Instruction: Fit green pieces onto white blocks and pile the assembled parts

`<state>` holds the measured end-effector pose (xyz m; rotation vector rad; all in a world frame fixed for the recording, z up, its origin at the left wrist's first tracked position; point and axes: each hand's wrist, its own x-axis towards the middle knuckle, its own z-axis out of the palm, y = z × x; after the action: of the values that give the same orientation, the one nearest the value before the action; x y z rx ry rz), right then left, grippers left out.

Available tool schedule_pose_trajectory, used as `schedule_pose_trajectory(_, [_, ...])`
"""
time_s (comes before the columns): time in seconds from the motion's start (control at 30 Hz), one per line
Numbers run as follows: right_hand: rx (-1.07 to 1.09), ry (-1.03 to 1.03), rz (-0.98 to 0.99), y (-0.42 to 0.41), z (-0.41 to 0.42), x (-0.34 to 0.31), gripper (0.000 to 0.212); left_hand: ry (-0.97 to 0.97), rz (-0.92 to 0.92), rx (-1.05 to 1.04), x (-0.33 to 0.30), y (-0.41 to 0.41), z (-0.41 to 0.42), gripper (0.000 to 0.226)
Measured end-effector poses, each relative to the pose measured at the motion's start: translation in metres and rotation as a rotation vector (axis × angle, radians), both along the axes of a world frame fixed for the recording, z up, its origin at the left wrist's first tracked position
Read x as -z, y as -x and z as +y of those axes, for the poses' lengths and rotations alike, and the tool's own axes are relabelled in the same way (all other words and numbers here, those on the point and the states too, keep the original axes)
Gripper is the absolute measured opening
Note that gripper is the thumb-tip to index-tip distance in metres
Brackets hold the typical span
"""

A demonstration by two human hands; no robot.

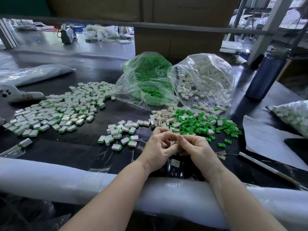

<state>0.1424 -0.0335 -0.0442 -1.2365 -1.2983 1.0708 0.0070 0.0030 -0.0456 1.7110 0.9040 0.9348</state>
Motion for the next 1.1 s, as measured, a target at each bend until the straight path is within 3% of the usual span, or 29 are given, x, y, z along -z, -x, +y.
schedule_pose_trajectory(0.33, [-0.047,0.037,0.105,-0.002,0.0008,0.0007,0.026,-0.046,0.04,0.046,-0.0005,0.0003,-0.0003,0.026])
schedule_pose_trajectory(0.5, [-0.052,0.032,0.102,-0.0022,-0.0004,-0.0005,0.011,-0.05,0.029,0.048,0.0008,-0.0001,-0.0002,0.028])
schedule_pose_trajectory(1.1, [-0.029,0.021,0.14,-0.0013,-0.0047,-0.0051,0.022,-0.118,0.13,0.092,0.0053,-0.0015,0.0017,0.03])
